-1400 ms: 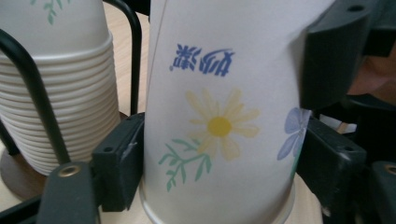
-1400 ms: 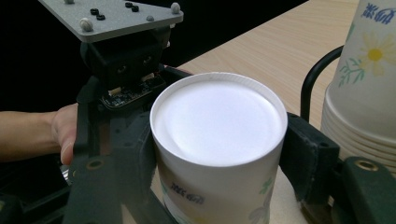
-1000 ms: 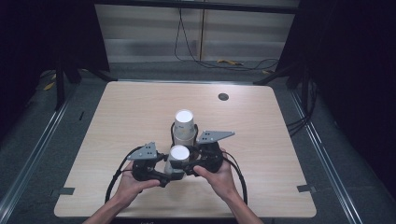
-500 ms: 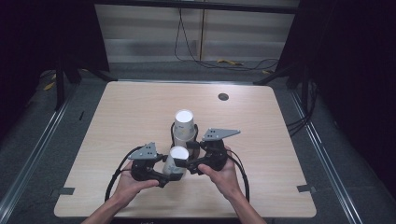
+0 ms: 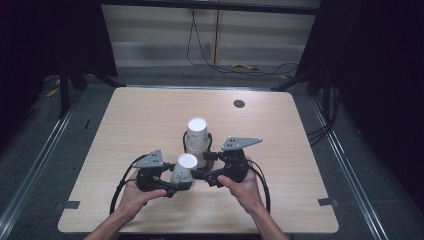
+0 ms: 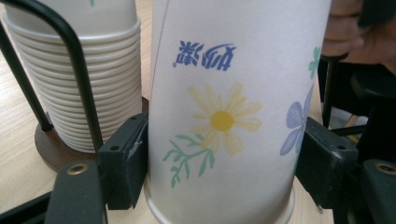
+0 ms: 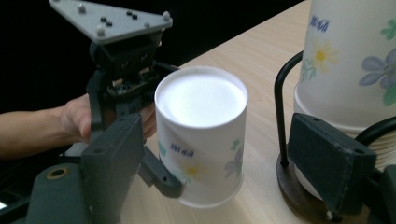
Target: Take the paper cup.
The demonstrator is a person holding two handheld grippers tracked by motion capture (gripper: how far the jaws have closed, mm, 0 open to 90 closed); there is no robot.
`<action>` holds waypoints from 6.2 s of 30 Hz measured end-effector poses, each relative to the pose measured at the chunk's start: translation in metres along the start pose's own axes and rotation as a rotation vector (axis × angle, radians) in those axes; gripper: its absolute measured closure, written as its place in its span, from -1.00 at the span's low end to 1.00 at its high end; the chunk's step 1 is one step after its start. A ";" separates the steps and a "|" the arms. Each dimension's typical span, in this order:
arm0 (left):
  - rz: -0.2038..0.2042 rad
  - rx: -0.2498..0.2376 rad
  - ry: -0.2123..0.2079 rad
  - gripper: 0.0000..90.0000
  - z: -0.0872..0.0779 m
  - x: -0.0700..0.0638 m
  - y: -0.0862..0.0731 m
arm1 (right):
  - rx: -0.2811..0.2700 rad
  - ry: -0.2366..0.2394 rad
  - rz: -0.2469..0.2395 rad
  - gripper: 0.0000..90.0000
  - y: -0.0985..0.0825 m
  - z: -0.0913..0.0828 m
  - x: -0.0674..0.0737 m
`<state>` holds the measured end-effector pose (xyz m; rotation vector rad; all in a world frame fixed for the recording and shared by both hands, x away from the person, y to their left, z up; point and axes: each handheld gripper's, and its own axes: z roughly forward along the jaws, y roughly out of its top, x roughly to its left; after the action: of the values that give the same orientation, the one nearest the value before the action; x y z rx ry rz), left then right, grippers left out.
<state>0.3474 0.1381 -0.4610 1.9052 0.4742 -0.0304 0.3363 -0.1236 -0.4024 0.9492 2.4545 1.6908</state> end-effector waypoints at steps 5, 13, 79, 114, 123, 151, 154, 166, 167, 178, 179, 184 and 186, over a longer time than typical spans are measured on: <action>-0.004 0.005 0.001 -0.40 -0.006 0.003 0.000 | 0.033 0.008 -0.014 -0.59 -0.002 0.000 -0.001; -0.016 0.038 0.005 -0.38 -0.009 0.005 0.003 | 0.079 -0.008 -0.012 -0.60 -0.006 -0.002 -0.008; 0.151 0.400 0.050 -0.37 0.018 -0.005 0.016 | 0.515 -0.037 -0.167 -0.70 -0.011 0.010 -0.004; 0.251 0.527 0.039 -0.37 0.040 -0.020 0.010 | 0.693 -0.005 -0.184 -0.48 -0.019 0.032 -0.008; 0.263 0.528 0.031 -0.37 0.041 -0.024 0.011 | 0.671 0.022 -0.185 -0.54 -0.011 0.035 -0.003; 0.317 0.491 -0.011 -0.39 0.034 -0.034 0.015 | 0.631 0.123 -0.201 -0.24 -0.007 0.033 -0.001; 0.309 0.477 -0.022 -0.40 0.033 -0.033 0.015 | 0.628 0.129 -0.187 -0.22 -0.007 0.031 -0.001; 0.275 0.423 -0.047 -0.44 0.029 -0.029 0.014 | 0.622 0.137 -0.166 -0.21 -0.007 0.028 -0.002; 0.271 0.416 -0.050 -0.45 0.028 -0.028 0.014 | 0.622 0.132 -0.163 -0.21 -0.006 0.028 -0.002; 0.199 0.343 -0.057 -0.52 0.017 -0.019 0.015 | 0.613 0.112 -0.171 -0.20 -0.007 0.025 -0.004; 0.196 0.341 -0.057 -0.53 0.017 -0.019 0.015 | 0.607 0.108 -0.169 -0.20 -0.007 0.025 -0.004; 0.183 0.301 -0.046 -0.55 0.012 -0.017 0.017 | 0.584 0.102 -0.170 -0.20 -0.005 0.020 -0.007; 0.180 0.290 -0.046 -0.55 0.011 -0.017 0.018 | 0.582 0.100 -0.167 -0.20 -0.005 0.019 -0.007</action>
<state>0.3400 0.1177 -0.4452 2.2203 0.2754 -0.0258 0.3462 -0.1121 -0.4170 0.6602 3.0631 1.0058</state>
